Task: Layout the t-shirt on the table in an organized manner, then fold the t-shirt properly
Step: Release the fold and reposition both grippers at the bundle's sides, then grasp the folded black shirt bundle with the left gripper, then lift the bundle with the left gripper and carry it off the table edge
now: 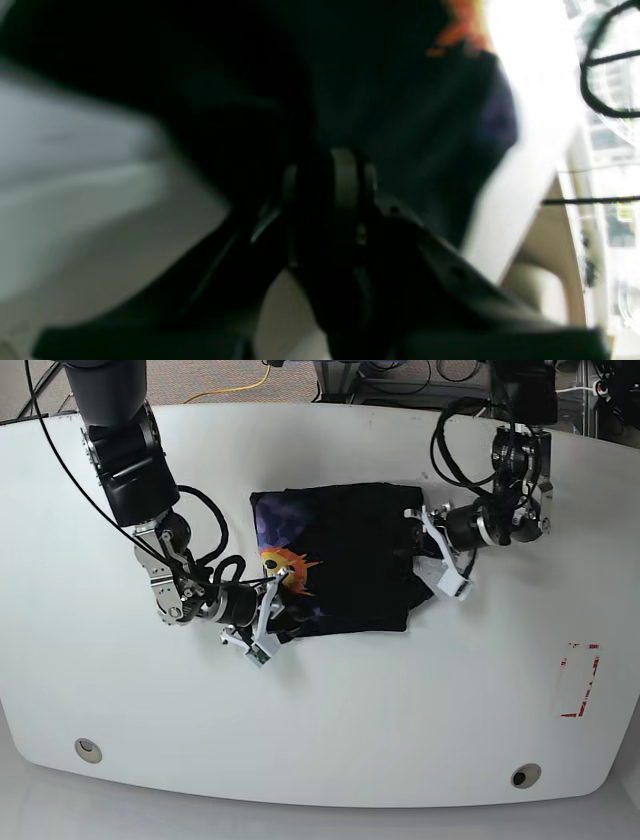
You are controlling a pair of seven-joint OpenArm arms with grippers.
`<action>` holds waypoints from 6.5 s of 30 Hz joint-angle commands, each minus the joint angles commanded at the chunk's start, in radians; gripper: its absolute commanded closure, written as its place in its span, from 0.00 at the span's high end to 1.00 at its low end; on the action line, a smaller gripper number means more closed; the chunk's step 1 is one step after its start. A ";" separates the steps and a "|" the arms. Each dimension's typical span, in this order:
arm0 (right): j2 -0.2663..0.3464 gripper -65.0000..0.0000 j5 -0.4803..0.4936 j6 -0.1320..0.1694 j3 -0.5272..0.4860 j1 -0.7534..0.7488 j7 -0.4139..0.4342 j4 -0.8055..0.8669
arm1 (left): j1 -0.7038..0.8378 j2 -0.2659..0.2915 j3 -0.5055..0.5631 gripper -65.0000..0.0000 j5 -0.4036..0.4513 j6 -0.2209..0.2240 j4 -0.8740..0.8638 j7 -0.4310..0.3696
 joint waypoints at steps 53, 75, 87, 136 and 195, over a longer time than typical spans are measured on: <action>-0.153 0.24 -0.425 0.000 0.301 -0.287 -0.192 0.336 | 0.123 0.103 0.057 0.11 0.089 0.002 0.239 0.064; -0.190 0.24 -0.431 0.000 0.301 -0.471 -0.404 0.806 | -0.157 -0.138 0.081 0.11 0.155 -0.112 0.021 -0.083; -0.132 0.24 -0.433 0.000 0.302 -0.394 -0.440 0.856 | -0.143 -0.014 -0.015 0.11 0.161 0.112 0.313 -0.091; -0.101 0.24 -0.425 0.000 0.537 -0.474 -0.442 0.862 | 0.278 0.072 -0.021 0.10 0.819 0.457 0.037 -0.848; -0.109 0.24 -0.425 0.000 0.539 -0.499 -0.443 0.916 | 0.628 -0.163 -0.509 0.10 0.511 0.157 0.310 -0.319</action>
